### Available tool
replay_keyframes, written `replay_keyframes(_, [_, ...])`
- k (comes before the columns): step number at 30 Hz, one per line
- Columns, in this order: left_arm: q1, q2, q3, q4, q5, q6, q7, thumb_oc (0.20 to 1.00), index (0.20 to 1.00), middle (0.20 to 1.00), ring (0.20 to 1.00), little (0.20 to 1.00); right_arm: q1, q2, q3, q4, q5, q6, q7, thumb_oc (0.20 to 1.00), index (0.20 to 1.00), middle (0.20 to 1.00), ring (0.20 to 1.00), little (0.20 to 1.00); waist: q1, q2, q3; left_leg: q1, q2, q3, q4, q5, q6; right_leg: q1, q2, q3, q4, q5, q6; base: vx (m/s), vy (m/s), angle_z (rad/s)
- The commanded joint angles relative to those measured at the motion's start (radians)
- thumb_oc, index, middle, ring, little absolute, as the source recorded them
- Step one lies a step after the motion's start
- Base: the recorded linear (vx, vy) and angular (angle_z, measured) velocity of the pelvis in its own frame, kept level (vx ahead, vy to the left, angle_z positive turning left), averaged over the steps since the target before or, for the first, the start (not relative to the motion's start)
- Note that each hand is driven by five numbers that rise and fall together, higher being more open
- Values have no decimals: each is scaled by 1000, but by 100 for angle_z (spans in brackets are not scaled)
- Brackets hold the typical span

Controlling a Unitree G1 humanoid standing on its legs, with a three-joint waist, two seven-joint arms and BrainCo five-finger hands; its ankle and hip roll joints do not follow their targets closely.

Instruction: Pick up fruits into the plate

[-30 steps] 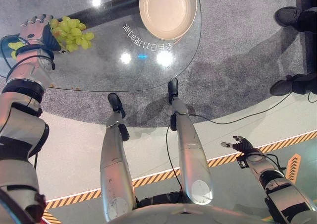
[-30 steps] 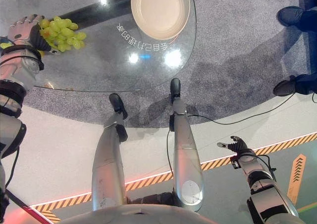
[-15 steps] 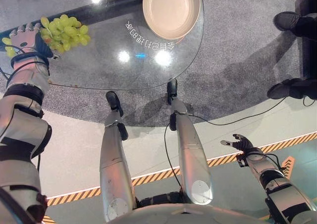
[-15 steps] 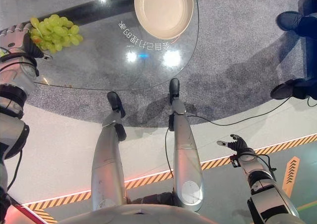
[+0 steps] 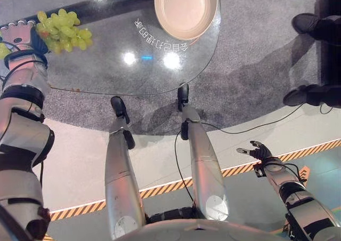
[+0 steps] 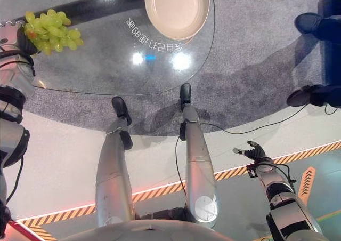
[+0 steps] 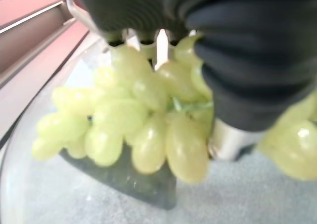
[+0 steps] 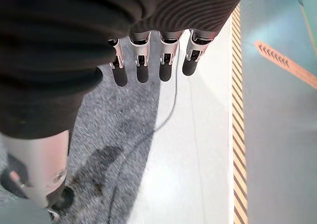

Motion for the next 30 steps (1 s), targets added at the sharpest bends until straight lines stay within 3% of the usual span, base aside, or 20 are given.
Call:
replay_keyframes(1, [120,5,20,105,10,17,-52,200,200,200,200,200,92,-57,23,-38,23,3,-35,1000,1000,1000,1000,1000,-12,-12,14,29,-120,7,-55,-38,58,28,118,9,5,-18,-38,0,0,0])
replay_keyframes(3, [117,9,17,112,18,36,-72,200,200,200,200,200,91,-62,22,-52,29,-2,-36,1000,1000,1000,1000,1000,-13,-15,14,31,-120,7,-57,-36,58,30,119,10,3,-15,-37,0,0,0])
replay_keyframes(10, [146,3,33,109,-28,0,-28,200,200,200,200,200,92,-73,22,-101,20,-3,-39,1000,1000,1000,1000,1000,-14,-13,14,56,-121,11,-63,-40,60,46,128,13,16,-25,-40,0,0,0])
replay_keyframes(15, [172,6,83,45,-179,-91,61,200,200,200,200,200,109,-55,33,-146,19,-16,-62,1000,1000,1000,1000,1000,-3,-6,14,134,-117,23,-90,-36,52,117,128,7,3,-37,-37,-10,-30,0])
replay_keyframes(19, [248,3,172,-74,-270,-171,128,200,200,200,200,200,128,-28,18,-193,5,13,-83,1000,1000,1000,1000,1000,18,8,14,238,-118,32,-140,-31,45,217,113,-8,-25,-49,-30,-9,-53,4])
replay_keyframes(25, [359,10,266,-210,-271,-239,185,200,200,200,200,200,146,-5,-22,-208,-25,31,-91,1000,1000,1000,1000,1000,55,41,14,427,-117,35,-214,-25,35,397,79,-35,-66,-78,-19,21,-17,8])
replay_keyframes(30, [470,25,349,-342,-262,-255,201,200,200,200,200,200,191,1,-62,-236,-62,39,-93,1000,1000,1000,1000,1000,70,78,-38,548,-117,43,-280,-14,27,505,48,-43,-102,-91,-12,82,30,7])
